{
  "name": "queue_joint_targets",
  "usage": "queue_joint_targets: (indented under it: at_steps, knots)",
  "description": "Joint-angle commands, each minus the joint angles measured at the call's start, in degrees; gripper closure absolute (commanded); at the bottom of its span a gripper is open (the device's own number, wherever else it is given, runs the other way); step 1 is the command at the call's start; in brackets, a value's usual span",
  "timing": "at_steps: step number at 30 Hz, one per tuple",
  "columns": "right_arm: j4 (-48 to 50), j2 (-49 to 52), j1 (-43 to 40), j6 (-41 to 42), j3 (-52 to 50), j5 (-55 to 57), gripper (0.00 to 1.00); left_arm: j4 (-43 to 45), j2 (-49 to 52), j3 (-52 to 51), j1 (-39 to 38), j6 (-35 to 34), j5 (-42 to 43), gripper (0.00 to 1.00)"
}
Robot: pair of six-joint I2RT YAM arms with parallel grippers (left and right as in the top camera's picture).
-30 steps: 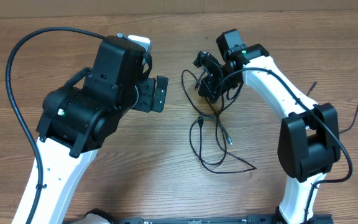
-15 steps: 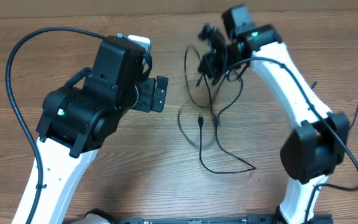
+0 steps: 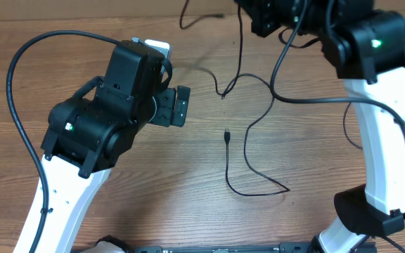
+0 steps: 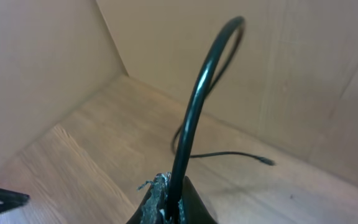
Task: Untangle cables
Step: 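Lift the second cable with the right gripper and carry it rightward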
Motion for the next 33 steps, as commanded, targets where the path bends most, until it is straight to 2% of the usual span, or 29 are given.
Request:
queue_joint_targets:
  at_steps: [1, 11, 15, 23, 33]
  knots:
    - [0.07, -0.26, -0.17, 1.14, 3.23, 0.07, 0.96, 0.15, 0.42, 0.28, 0.26, -0.39, -0.74, 0.00]
    - [0.66, -0.26, -0.17, 1.14, 4.31, 5.66, 0.96, 0.15, 0.42, 0.28, 0.26, -0.39, -0.74, 0.01]
    - [3.74, -0.46, -0.22, 1.16, 4.35, 7.28, 0.96, 0.15, 0.42, 0.28, 0.26, -0.39, -0.74, 0.01]
    - [9.53, -0.68, -2.45, 2.38, 4.35, 19.15, 0.96, 0.15, 0.42, 0.28, 0.26, -0.39, -0.74, 0.00]
    - [12.37, -0.66, -10.25, 2.36, 4.33, 36.09, 0.96, 0.17, 0.42, 0.28, 0.26, -0.39, -0.74, 0.00]
